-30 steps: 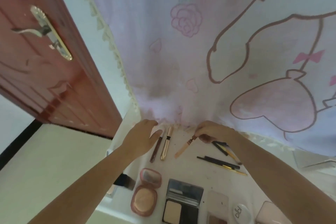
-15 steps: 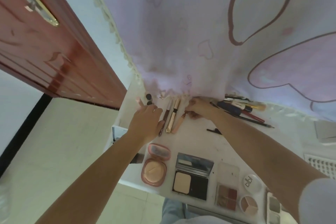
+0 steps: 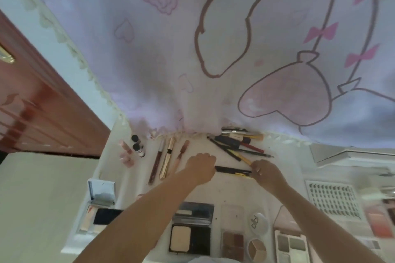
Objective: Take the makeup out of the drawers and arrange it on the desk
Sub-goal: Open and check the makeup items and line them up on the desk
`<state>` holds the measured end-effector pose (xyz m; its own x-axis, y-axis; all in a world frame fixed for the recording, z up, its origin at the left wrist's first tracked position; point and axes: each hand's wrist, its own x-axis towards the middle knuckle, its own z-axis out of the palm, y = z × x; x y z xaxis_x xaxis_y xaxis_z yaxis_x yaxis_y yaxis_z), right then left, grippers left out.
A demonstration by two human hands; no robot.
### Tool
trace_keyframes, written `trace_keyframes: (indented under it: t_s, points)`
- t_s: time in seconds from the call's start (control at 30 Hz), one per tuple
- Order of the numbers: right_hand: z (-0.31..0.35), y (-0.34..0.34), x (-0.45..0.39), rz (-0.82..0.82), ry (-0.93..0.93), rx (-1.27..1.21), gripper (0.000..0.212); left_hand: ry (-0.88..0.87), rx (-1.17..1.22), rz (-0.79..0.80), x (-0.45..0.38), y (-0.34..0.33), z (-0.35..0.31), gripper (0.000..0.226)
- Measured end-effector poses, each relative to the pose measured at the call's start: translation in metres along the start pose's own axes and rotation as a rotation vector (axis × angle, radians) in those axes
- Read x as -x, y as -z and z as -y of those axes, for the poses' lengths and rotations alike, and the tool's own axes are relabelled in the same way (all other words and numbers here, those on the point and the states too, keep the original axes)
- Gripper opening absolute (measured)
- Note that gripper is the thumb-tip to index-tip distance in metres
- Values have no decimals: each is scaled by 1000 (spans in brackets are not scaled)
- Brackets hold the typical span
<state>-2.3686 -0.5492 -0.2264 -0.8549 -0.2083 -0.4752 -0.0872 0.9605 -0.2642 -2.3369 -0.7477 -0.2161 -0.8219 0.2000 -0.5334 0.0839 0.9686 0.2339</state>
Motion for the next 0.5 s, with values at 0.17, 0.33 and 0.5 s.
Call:
trace_keyframes:
  t_s: [0.17, 0.33, 0.5]
  points:
    - [-2, -15, -5, 21, -26, 80, 32, 1, -94, 43, -25, -8, -22, 29]
    - [-6, -23, -14, -32, -7, 130, 30, 1, -138, 26, -40, -12, -23, 29]
    - [-12, -21, -18, -128, 153, 195, 24, -33, -135, 26, -48, -14, -16, 27]
